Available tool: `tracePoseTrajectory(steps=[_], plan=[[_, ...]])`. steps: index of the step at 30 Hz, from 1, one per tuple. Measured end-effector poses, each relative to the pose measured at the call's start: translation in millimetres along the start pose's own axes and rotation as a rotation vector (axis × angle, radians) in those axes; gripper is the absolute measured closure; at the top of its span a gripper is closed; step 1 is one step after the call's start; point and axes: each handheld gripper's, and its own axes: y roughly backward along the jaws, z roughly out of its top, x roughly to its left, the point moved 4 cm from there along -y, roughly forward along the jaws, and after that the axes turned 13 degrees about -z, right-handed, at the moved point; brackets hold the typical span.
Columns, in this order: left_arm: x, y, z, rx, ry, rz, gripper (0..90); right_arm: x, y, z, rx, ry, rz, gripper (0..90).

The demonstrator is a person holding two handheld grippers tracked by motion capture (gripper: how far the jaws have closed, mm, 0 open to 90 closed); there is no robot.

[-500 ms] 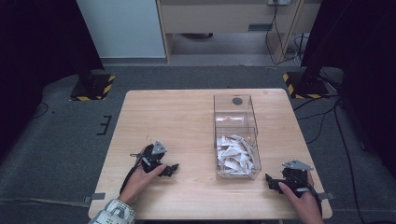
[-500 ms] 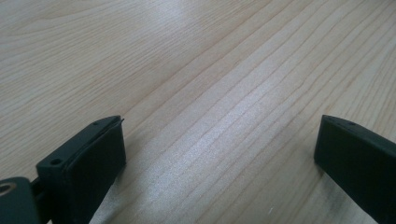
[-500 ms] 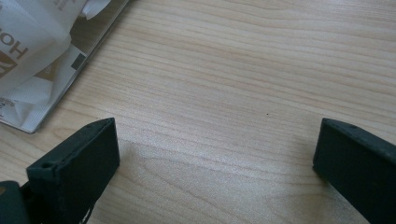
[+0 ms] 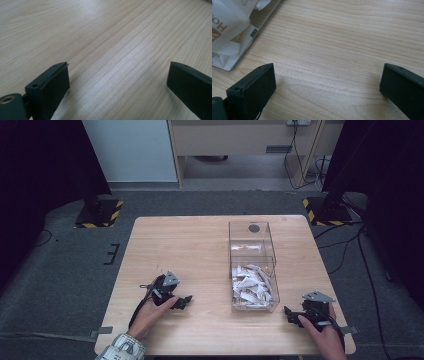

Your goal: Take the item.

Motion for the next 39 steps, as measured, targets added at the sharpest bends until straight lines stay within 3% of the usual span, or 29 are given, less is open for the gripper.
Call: tracePoseTrajectory(steps=[10, 17, 24, 30, 34, 39], plan=[[-16.6, 9.2, 16.9, -0.059, -0.084, -0.028, 8.3, 0.0, 0.1, 0.0, 0.0, 0.0, 0.001, 0.8], [-22.9, 8.9, 21.1, -0.063, -0.093, -0.047, 8.0, 0.0, 0.1, 0.0, 0.0, 0.0, 0.0, 0.8], [-24.3, 11.6, 29.7, -0.072, -0.115, -0.05, 8.2, 0.0, 0.1, 0.0, 0.001, 0.0, 0.001, 0.8], [-22.4, 16.0, 39.2, -0.068, -0.111, -0.051, 8.5, 0.2, 0.0, 0.0, -0.001, -0.006, -0.001, 0.8], [-23.0, 22.1, 52.3, -0.079, -0.138, -0.035, 8.5, 0.2, 0.0, 0.0, -0.002, -0.003, 0.0, 0.8], [-25.7, 24.7, 67.4, -0.084, -0.162, -0.046, 8.3, 0.1, 0.0, 0.0, -0.002, -0.002, 0.0, 0.8]])
